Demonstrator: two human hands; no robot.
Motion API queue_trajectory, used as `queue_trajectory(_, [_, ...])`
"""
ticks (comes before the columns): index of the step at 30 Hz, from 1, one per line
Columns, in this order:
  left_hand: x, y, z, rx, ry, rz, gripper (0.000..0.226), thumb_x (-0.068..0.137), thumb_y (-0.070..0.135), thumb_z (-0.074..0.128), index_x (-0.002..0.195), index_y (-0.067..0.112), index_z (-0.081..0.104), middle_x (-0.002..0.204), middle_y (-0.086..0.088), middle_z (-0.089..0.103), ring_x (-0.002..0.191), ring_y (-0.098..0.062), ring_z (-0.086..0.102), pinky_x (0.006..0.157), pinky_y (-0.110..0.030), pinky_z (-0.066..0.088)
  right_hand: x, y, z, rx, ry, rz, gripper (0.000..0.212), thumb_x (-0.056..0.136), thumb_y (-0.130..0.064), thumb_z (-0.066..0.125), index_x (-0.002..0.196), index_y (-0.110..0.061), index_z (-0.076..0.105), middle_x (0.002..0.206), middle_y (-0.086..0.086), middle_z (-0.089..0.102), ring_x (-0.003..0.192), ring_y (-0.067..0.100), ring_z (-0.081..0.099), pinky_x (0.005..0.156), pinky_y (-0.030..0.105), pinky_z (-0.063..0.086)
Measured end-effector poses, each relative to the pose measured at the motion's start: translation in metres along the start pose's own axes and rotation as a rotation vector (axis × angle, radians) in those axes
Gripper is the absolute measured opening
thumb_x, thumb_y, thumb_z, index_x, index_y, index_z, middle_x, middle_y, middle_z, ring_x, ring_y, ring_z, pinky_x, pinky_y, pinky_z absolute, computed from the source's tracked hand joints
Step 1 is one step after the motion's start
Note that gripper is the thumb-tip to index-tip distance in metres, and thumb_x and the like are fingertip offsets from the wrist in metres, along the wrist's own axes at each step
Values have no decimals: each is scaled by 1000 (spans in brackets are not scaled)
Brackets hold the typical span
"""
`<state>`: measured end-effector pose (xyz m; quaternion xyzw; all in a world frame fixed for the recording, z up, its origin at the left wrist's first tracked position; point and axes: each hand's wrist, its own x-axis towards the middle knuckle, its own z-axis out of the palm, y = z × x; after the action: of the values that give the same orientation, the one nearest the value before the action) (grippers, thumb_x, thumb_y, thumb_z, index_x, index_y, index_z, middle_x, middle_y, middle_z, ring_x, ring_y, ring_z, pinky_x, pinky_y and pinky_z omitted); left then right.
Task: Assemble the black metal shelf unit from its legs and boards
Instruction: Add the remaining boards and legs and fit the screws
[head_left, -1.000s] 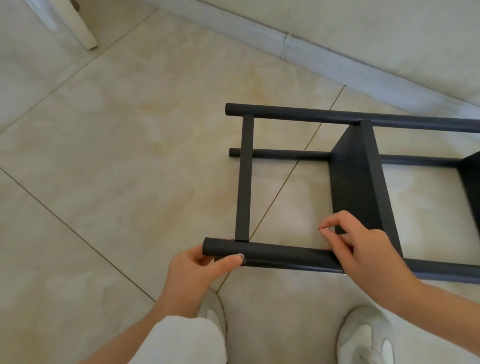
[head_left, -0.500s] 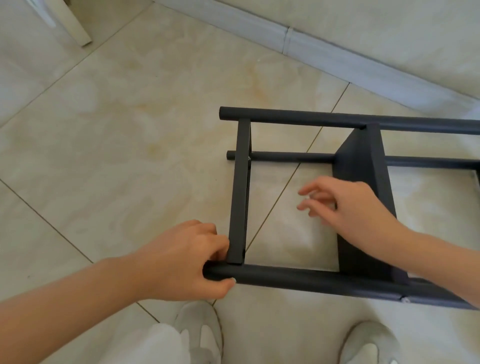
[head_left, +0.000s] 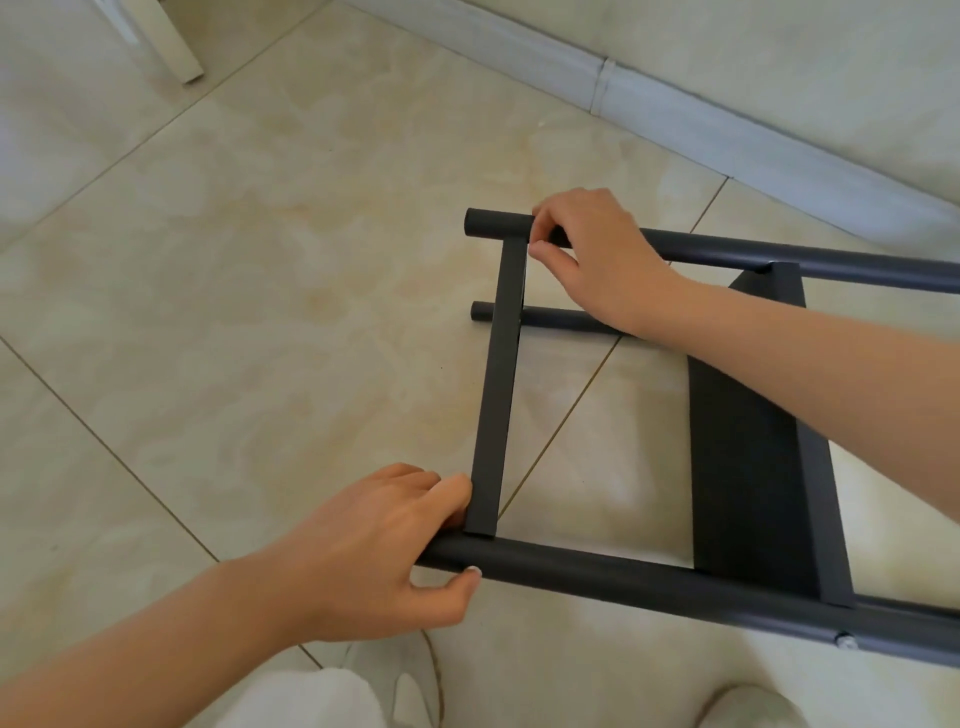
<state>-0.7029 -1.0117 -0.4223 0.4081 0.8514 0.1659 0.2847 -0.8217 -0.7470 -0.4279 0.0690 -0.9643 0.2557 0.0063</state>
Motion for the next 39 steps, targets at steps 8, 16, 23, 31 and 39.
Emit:
queue_trajectory(8, [1,-6,6,-57,23,20,35,83,76,39,79,43,29,78,15,47,84,-5,46,75,-10,32,28,-12,0,82,-204,96,10,102,-28,42,102,-22,50,127,1,62,112,25,57,104,49,36])
queue_trajectory(16, [6,-9,4,-181,76,70,35,85,66,53,77,42,30,70,11,49,75,-18,53,78,-8,33,43,-5,-10,339,-212,195,13,100,-25,54,107,-16,61,92,-8,58,79,3,50,65,12,39])
queue_trajectory(23, [1,-16,20,-79,187,67,37,83,69,58,84,37,39,67,25,36,60,6,38,108,-39,41,35,-12,-3,331,-209,168,8,98,-23,56,101,-19,61,120,2,64,108,19,60,96,32,49])
queue_trajectory(31, [-2,-21,27,3,252,54,44,79,74,58,81,34,39,66,17,44,59,11,34,106,-46,46,29,-20,-1,232,-222,127,8,98,-26,54,101,-22,60,123,-2,63,110,19,58,102,46,44])
queue_trajectory(39, [3,-21,26,101,335,66,55,75,78,58,99,31,44,96,12,59,88,-6,52,112,-52,40,28,-22,-1,206,-224,133,8,97,-29,54,99,-24,60,122,-4,63,112,19,57,104,49,41])
